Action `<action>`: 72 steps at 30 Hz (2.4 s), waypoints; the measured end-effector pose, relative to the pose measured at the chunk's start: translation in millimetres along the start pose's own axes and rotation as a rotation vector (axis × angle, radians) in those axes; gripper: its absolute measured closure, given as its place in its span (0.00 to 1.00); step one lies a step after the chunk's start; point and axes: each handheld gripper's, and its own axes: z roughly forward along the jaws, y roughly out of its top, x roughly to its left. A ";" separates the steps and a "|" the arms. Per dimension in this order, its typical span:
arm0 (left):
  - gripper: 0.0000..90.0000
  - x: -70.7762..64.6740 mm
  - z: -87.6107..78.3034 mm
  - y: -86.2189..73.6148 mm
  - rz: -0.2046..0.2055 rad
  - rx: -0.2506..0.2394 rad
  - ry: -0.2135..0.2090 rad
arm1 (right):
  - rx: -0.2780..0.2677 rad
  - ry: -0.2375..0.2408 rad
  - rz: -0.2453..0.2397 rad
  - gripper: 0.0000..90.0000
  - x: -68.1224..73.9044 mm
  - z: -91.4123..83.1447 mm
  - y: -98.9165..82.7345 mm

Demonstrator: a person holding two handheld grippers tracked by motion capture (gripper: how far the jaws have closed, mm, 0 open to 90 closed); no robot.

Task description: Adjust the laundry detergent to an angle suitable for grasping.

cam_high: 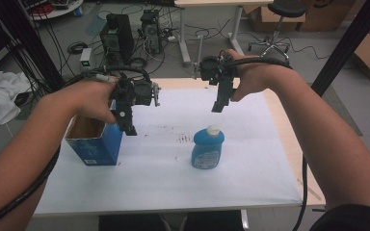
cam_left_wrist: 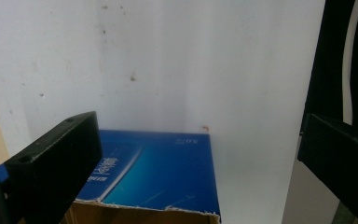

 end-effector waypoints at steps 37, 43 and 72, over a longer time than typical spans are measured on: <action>0.00 -1.0 10.9 -3.2 -0.014 0.000 -0.005 | 0.019 0.062 -0.066 0.00 50.5 37.7 -6.5; 0.00 -1.4 11.4 -5.0 -0.015 0.002 -0.006 | 0.013 0.064 -0.079 0.00 57.2 53.6 -5.6; 0.00 -7.7 9.2 -5.8 -0.013 0.006 0.004 | 0.015 0.074 -0.075 0.00 65.0 99.1 -6.6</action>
